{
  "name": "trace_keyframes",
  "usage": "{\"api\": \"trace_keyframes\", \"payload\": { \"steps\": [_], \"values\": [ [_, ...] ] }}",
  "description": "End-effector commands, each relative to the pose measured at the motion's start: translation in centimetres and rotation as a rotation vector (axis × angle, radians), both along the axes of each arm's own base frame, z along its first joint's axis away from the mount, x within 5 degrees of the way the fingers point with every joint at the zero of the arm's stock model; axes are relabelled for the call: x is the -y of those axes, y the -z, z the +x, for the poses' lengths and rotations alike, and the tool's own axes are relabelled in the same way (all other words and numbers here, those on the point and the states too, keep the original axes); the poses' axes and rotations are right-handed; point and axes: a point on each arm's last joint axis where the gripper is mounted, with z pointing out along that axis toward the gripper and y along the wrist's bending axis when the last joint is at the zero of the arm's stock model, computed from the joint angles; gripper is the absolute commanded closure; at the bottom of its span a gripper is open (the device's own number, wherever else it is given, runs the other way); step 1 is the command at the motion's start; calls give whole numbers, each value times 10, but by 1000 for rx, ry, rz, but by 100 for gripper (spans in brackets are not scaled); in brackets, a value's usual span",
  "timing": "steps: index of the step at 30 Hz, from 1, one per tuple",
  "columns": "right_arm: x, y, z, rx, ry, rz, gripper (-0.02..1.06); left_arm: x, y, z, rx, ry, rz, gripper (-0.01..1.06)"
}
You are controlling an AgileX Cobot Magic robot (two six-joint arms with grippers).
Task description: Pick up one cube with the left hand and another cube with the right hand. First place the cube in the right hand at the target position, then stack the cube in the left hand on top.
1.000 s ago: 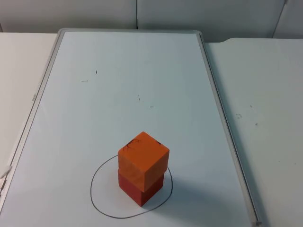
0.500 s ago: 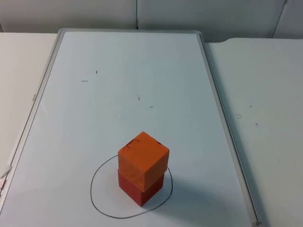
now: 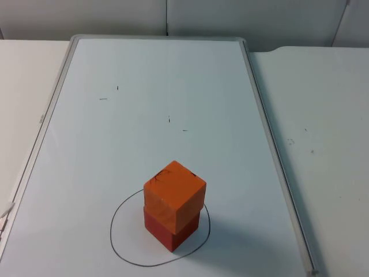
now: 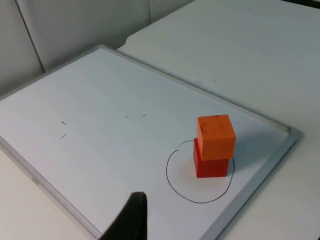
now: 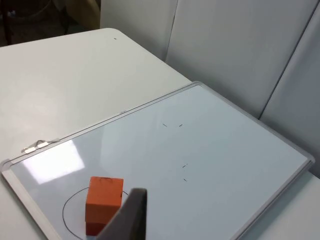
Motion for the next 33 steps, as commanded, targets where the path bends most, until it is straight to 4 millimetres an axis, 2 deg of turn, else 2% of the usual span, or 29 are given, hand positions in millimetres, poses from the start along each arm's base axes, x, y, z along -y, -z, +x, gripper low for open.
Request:
{"api": "trace_keyframes", "payload": {
  "steps": [1, 6, 8, 33],
  "values": [
    [0, 0, -1, 1, -1, 5, 4, -1, 2, 0, -11, -9, 0, 0],
    [0, 0, -1, 1, -1, 5, 4, 3, 14, 5, -55, -23, 31, 0],
    [0, 0, -1, 0, -1, 6, 4, 10, 32, 11, -97, -24, 74, 0],
    [2, 2, 1, -10, 24, -4, 4, 13, 33, 14, -72, -23, 50, 0]
  ]
}}
